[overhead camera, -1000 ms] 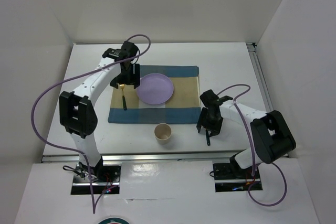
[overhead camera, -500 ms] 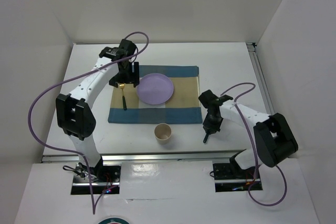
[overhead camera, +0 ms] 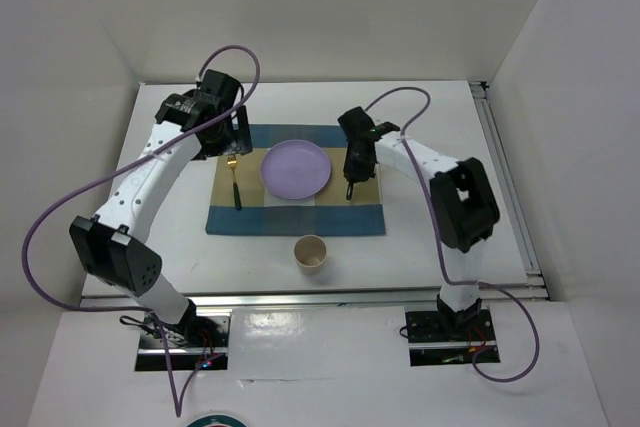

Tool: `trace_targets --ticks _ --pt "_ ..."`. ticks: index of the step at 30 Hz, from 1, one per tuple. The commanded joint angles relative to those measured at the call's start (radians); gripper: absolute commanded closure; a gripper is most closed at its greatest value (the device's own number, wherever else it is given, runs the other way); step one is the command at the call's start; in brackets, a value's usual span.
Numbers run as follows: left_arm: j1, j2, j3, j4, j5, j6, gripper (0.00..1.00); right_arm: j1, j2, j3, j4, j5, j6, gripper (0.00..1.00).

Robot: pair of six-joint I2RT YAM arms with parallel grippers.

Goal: Set the dinner table for one person

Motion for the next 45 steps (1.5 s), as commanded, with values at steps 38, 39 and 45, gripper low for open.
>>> trace_targets --ticks 38,39,45 --pt "0.012 -0.057 -0.016 -0.005 -0.042 0.025 0.00 0.492 -0.292 -0.284 -0.023 -0.105 -0.020 0.43" --pt "0.012 -0.057 -0.016 -0.005 -0.042 0.025 0.00 0.492 -0.292 -0.260 -0.033 -0.087 -0.020 0.59" --pt "0.012 -0.057 -0.007 -0.005 -0.051 0.034 0.00 0.489 -0.292 -0.048 -0.154 0.153 -0.028 0.98"
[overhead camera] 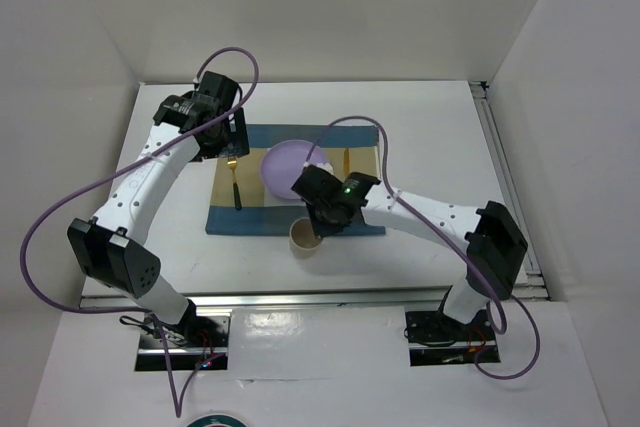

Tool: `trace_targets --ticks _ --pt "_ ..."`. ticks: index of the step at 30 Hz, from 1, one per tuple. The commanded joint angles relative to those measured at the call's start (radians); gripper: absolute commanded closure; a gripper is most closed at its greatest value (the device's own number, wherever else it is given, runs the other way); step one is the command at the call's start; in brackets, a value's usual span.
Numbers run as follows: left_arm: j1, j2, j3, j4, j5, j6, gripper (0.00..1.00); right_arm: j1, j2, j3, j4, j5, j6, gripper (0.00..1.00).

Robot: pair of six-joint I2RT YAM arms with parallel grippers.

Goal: Set the dinner table for one person

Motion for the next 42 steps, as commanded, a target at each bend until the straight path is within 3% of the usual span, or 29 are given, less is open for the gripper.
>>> trace_targets --ticks 1,7,16,22,29,32,33,34,35,42 --pt "0.005 -0.030 0.008 0.010 -0.014 0.025 0.00 -0.017 -0.001 0.183 -0.058 0.206 -0.028 0.98" --pt "0.005 -0.021 0.008 -0.001 -0.051 0.015 0.00 -0.311 0.159 0.490 -0.117 0.267 -0.076 1.00" --pt "0.005 -0.044 0.010 -0.012 -0.078 0.005 0.00 -0.564 0.542 0.943 -0.208 0.221 -0.078 1.00" --pt "0.015 -0.044 0.022 -0.023 -0.092 0.005 0.00 -0.643 0.656 0.997 -0.208 0.210 -0.068 1.00" --pt "0.015 -0.062 -0.028 -0.013 -0.011 -0.014 0.00 -0.695 0.711 0.968 -0.144 0.166 -0.068 0.98" --pt "0.015 -0.071 -0.038 -0.013 -0.002 -0.014 0.00 -0.695 0.711 0.968 -0.105 0.153 -0.068 0.84" --pt "0.015 -0.082 -0.048 -0.004 -0.002 -0.014 0.00 -0.695 0.711 0.968 -0.105 0.144 -0.068 0.58" --pt "0.015 -0.082 -0.048 -0.004 -0.002 -0.014 0.00 -0.695 0.698 0.968 -0.089 0.123 -0.068 0.41" --pt "0.015 -0.082 -0.048 -0.004 -0.002 -0.014 0.00 -0.695 0.685 0.968 -0.073 0.113 -0.068 0.31" --pt "0.015 -0.082 -0.030 -0.004 -0.002 -0.014 0.00 -0.704 0.627 1.022 -0.084 0.077 -0.088 0.10"
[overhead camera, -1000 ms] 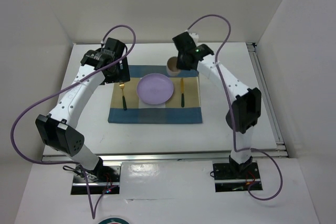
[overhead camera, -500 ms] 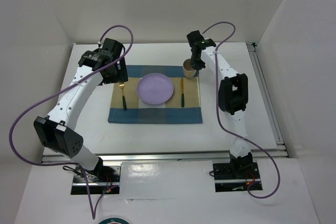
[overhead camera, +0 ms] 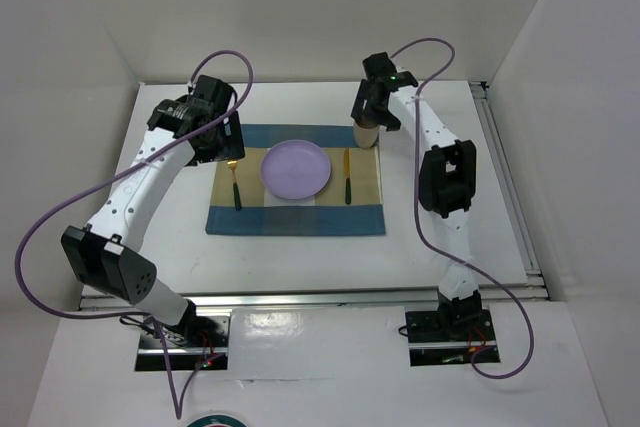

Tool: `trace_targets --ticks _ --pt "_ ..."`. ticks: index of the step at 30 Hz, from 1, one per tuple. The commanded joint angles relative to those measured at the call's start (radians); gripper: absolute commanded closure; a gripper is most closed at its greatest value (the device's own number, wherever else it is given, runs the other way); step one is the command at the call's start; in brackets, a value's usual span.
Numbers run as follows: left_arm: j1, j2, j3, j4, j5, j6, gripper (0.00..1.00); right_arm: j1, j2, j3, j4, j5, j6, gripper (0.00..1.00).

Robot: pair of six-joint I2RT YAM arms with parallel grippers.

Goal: Set the dinner table for one person

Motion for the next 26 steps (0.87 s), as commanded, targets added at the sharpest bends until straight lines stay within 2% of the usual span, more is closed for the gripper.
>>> trace_targets --ticks 1,3,8,11,12,16,18,23,26 --pt "0.003 -0.039 0.009 0.005 0.015 -0.006 0.00 -0.005 -0.097 0.066 0.023 0.007 -0.006 0.06" --pt "0.003 -0.039 0.009 0.005 0.015 -0.006 0.00 -0.016 -0.172 0.026 0.036 0.019 -0.006 0.00" --pt "0.003 -0.039 0.018 0.005 -0.010 -0.015 0.00 -0.079 -0.375 -0.141 0.046 0.041 0.095 0.00" --pt "0.003 -0.039 0.028 -0.004 -0.037 -0.025 0.00 -0.178 -0.532 -0.329 0.043 0.032 0.155 0.00" --pt "0.003 -0.064 0.038 -0.004 -0.037 -0.025 0.00 -0.226 -0.616 -0.384 0.059 0.032 0.155 0.00" --pt "0.003 -0.127 0.039 0.030 -0.037 -0.034 0.00 -0.324 -0.790 -0.683 0.098 0.055 0.129 0.00" --pt "0.003 -0.174 0.029 0.068 -0.025 -0.034 0.00 -0.361 -0.871 -0.770 0.099 0.090 0.097 0.00" --pt "0.012 -0.245 -0.023 0.117 -0.014 -0.034 0.00 -0.381 -1.011 -1.023 0.144 0.133 0.055 0.00" --pt "0.012 -0.263 -0.049 0.154 0.007 -0.025 0.00 -0.381 -1.108 -1.101 0.198 0.104 0.044 0.00"
